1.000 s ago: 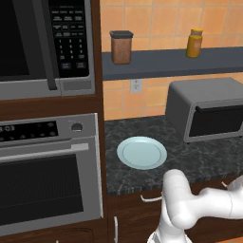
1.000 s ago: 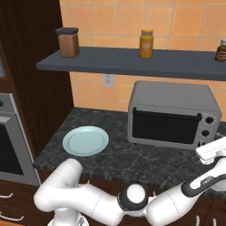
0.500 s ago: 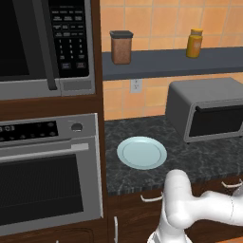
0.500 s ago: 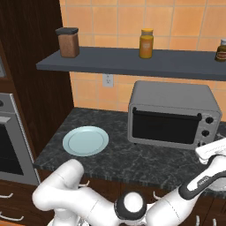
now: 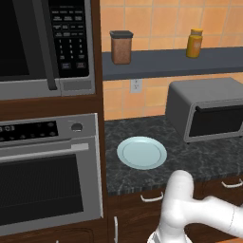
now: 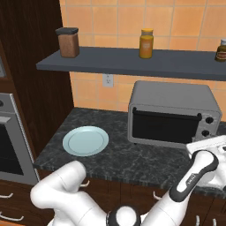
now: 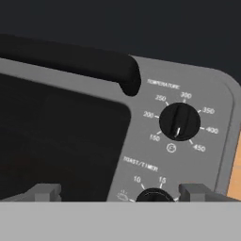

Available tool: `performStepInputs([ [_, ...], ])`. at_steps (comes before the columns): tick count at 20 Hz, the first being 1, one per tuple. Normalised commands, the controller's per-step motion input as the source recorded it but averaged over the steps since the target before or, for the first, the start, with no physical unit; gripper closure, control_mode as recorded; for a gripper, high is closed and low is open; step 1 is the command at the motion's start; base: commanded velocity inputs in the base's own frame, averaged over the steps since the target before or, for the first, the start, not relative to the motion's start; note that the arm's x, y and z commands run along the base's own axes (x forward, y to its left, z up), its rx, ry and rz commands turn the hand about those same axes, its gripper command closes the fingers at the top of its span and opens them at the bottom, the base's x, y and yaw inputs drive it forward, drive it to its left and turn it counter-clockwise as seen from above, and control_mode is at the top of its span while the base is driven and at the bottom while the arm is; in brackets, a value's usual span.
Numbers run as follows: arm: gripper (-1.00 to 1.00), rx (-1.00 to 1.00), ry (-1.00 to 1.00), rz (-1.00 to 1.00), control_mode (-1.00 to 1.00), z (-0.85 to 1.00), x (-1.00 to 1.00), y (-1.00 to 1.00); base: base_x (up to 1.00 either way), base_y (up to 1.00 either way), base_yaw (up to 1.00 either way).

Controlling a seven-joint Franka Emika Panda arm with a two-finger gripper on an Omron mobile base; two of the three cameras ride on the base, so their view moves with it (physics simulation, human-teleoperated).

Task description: Pick up the kebab skewer and baguette bread, and place them inside the toaster oven. Close the toaster oven door and start by setting the timer.

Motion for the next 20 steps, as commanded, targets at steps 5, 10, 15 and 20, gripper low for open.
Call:
performStepInputs([
  [5,-1.0,0.0,0.0,-0.1,-1.0,0.0,0.24,0.02,0.0,0.0,0.0],
  [10,-1.0,0.0,0.0,-0.09,-1.0,0.0,0.16,-0.17,0.0,0.0,0.0],
  [15,-1.0,0.0,0.0,-0.04,-1.0,0.0,0.03,-0.43,0.0,0.0,0.0],
  [20,-1.0,0.0,0.0,-0.02,-1.0,-0.03,0.0,-0.4,0.0,0.0,0.0],
])
